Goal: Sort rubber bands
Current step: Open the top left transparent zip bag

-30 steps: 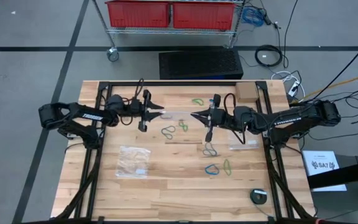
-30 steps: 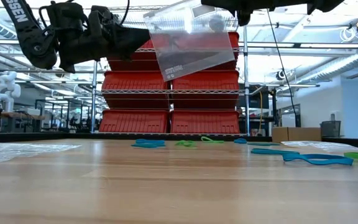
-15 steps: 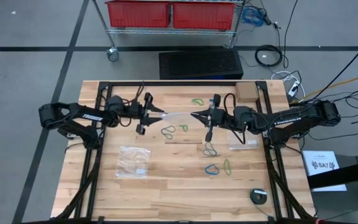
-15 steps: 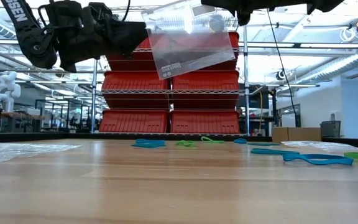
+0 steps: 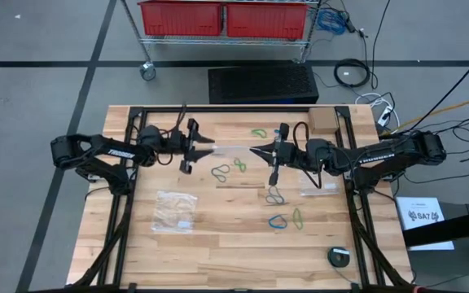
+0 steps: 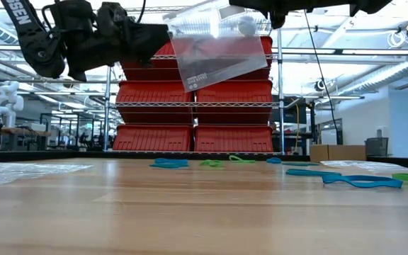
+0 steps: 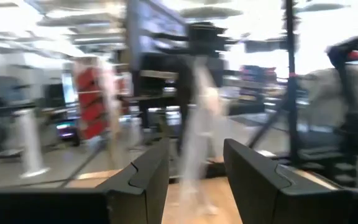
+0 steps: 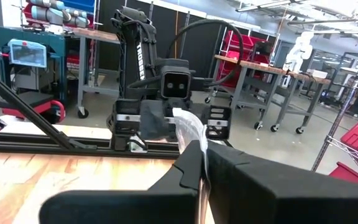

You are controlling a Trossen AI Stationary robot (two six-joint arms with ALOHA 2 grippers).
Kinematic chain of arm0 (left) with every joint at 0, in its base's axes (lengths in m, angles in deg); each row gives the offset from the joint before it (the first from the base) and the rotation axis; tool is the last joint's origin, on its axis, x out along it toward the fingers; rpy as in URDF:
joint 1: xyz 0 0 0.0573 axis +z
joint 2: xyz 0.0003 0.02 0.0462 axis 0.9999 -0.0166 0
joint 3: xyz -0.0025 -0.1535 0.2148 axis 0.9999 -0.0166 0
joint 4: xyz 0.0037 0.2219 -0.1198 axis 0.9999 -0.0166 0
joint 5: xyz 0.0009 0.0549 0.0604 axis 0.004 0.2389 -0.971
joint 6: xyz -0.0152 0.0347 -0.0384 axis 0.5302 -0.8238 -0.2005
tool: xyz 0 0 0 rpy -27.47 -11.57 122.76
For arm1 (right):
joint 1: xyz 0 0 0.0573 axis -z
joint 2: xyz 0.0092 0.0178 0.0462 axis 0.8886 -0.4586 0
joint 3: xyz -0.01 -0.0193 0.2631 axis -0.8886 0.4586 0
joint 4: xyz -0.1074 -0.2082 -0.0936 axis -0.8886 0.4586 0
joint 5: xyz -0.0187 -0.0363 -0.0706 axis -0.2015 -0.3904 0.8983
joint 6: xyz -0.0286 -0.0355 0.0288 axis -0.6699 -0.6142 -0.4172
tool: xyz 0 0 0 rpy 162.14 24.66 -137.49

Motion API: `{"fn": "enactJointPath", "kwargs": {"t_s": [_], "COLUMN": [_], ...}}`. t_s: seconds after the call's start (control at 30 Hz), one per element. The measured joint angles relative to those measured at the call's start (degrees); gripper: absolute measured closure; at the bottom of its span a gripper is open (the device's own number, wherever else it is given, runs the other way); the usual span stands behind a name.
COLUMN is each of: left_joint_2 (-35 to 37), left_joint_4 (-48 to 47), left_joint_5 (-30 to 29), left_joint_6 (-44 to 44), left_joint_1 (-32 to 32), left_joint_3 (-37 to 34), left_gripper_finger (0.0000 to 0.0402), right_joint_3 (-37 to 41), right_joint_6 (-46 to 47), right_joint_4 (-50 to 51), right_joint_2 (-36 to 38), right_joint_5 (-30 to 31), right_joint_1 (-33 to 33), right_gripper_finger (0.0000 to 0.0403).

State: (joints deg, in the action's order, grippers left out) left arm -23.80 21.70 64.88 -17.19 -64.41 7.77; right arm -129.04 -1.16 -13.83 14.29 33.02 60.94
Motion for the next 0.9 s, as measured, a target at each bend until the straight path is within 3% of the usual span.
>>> {"fn": "enactJointPath", "kwargs": {"t_s": [0.3,0.57,0.77,0.9], "left_joint_2": [0.0,0.0,0.0,0.0], "left_joint_4": [-0.2,-0.6,-0.6,-0.8], "left_joint_5": [-2.0,0.8,0.8,0.8], "left_joint_6": [1.5,0.8,-0.5,-0.7], "left_joint_1": [-0.4,-1.5,-1.3,-1.0], "left_joint_3": [1.2,1.8,1.8,1.8], "left_gripper_finger": [0.0264,0.0321,0.039,0.0395], "right_joint_3": [0.0,0.0,0.0,0.0], "right_joint_6": [0.2,0.6,1.3,3.1], "right_joint_4": [0.0,0.0,0.6,1.0], "right_joint_2": [0.0,0.0,0.0,0.0], "right_joint_5": [-0.1,-0.1,-0.1,0.2], "right_joint_1": [0.0,0.0,0.0,0.4], "right_gripper_finger": [0.0403,0.0403,0.0403,0.0398]}}
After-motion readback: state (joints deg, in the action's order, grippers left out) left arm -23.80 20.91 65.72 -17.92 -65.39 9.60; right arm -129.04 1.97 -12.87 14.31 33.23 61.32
